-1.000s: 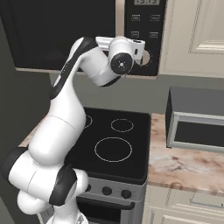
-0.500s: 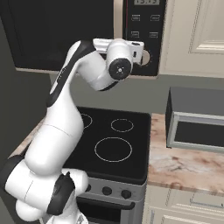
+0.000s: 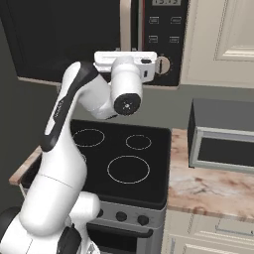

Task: Open the microwave door.

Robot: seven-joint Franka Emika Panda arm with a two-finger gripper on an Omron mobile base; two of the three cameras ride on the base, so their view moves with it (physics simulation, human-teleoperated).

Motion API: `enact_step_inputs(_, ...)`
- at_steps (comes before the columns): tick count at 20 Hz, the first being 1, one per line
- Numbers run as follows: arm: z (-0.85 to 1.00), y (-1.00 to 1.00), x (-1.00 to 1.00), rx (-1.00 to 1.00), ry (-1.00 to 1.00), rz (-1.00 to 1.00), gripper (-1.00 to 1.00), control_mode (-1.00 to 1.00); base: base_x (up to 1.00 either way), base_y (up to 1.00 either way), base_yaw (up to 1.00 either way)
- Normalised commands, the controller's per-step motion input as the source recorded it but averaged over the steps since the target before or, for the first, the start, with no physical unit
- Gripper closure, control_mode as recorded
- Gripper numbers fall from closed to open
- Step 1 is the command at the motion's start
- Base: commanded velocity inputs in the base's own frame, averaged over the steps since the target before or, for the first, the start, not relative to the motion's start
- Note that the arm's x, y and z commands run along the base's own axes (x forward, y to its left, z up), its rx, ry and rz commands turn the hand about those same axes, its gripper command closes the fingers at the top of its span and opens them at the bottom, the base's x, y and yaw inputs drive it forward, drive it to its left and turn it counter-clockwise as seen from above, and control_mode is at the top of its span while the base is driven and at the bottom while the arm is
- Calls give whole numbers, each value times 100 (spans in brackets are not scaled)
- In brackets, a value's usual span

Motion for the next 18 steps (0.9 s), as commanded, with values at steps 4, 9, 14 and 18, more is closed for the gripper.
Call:
enact_step_inputs(4, 54, 0, -89, 0, -1, 0, 100, -100, 0, 0, 0)
enact_step_inputs(9, 65, 10, -83, 0, 5, 0, 100, -100, 0, 0, 0)
enact_step_inputs(14, 67, 27, -82, -2, 15, 0, 100, -100, 0, 0, 0)
enact_step_inputs(18, 53, 31, -89, -3, 14, 0, 100, -100, 0, 0, 0)
